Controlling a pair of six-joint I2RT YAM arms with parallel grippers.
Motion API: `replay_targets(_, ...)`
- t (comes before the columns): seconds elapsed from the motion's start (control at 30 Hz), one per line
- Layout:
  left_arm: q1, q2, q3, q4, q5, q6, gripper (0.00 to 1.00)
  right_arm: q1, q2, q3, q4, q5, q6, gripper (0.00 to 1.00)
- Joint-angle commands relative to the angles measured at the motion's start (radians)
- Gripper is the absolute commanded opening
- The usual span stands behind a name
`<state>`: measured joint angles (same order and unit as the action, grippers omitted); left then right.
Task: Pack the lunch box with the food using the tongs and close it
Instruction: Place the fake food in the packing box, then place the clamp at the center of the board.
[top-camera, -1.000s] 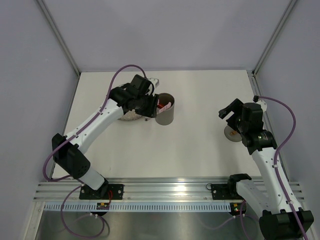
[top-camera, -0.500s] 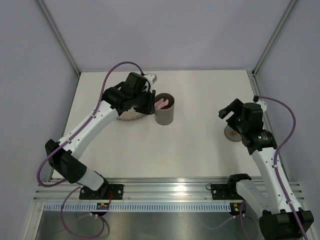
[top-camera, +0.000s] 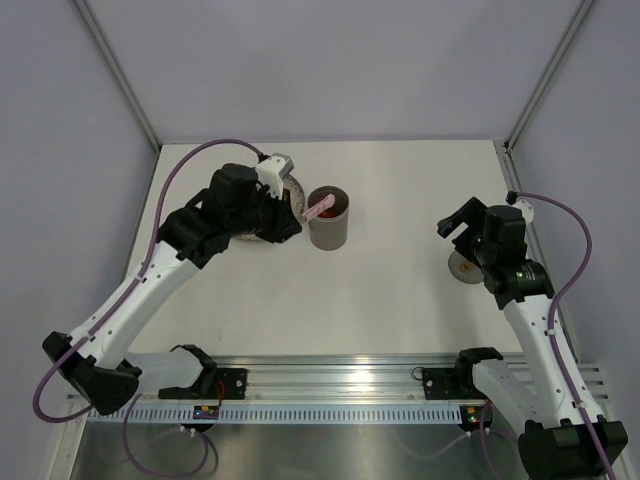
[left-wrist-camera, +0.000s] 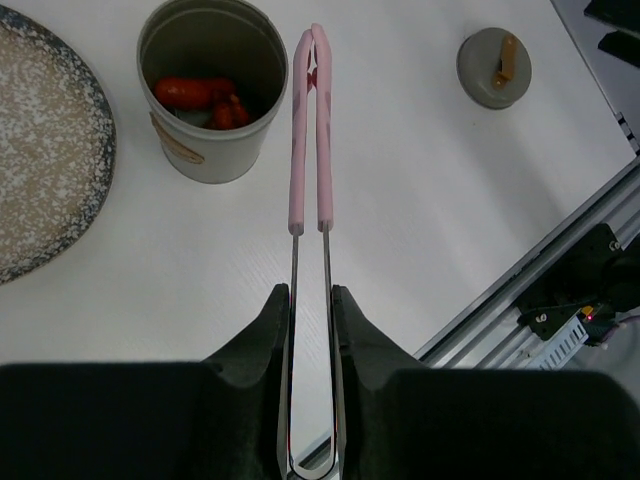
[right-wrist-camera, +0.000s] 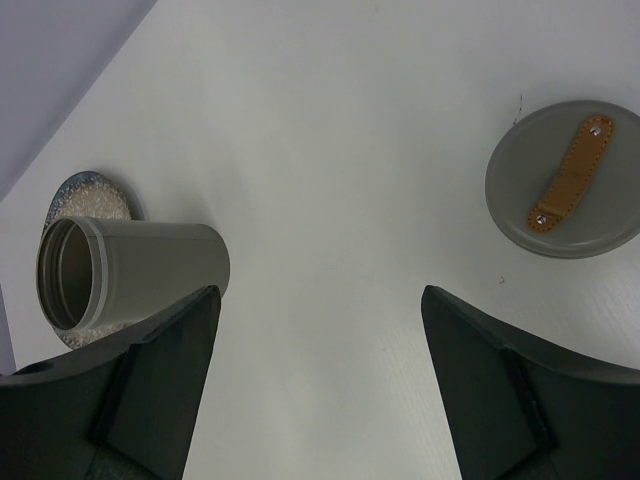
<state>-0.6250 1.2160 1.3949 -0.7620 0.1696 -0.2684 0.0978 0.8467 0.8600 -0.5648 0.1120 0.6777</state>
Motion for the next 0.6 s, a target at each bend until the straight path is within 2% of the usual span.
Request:
replay_targets(0.0,-0.002,-0.044,-0.091,0.081,0.041,0.028,0.00,-0.006,-0.012,0.033,0.025,-0.003,0.000,0.90)
replay_targets(0.17,-0.019,-0.114,-0.232,0.127,0.110,0.017,0.00,-0.004,-0.012,0.037,0.022,-0.003,0.002,0.90)
replay_targets(0.33,-0.108,-0.144,-0.361,0.231,0.131,0.011,0.00,-0.006,-0.006,0.042,0.026,-0.005,0.006,0.90)
replay_targets(0.57,-0.219,-0.060,-0.471,0.371,0.097,-0.038,0.00,-0.006,-0.003,0.057,0.017,-0.021,0.003,0.90)
